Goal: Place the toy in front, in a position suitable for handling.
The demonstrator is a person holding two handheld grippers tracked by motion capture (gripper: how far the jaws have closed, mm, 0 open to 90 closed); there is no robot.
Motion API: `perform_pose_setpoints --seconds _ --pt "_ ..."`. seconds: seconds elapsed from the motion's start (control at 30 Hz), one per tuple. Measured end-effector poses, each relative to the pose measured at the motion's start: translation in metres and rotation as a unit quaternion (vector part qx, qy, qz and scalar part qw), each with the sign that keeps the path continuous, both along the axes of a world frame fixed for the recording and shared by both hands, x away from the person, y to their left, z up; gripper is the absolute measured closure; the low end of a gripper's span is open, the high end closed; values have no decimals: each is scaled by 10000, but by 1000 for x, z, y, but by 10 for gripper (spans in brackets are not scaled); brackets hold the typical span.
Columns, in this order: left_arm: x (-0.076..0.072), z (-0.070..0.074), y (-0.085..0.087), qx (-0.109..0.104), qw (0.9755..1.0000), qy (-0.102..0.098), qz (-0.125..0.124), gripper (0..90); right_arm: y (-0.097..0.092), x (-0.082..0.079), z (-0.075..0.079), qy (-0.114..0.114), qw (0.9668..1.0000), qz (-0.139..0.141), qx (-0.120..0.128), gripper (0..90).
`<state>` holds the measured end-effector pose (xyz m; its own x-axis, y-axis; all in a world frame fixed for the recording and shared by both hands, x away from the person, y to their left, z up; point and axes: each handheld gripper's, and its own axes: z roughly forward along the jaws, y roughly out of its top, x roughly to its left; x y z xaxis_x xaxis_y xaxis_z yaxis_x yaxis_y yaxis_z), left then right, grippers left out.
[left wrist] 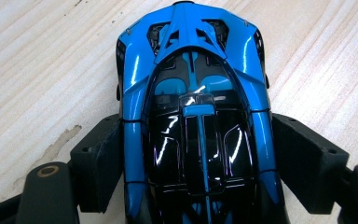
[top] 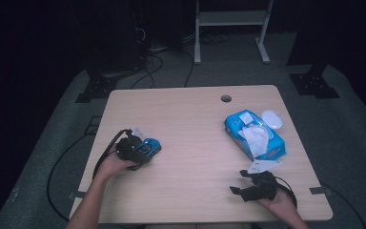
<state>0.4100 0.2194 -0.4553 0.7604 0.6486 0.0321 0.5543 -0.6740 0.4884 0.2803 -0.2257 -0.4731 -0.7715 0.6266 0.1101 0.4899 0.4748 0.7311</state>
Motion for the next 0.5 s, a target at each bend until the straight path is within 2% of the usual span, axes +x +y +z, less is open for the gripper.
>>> perform_pose_setpoints --seconds 0.5 --pt "-2 2 0 60 9999 -82 -10 256 1 0 -1 11 10000 -3 -17 228"
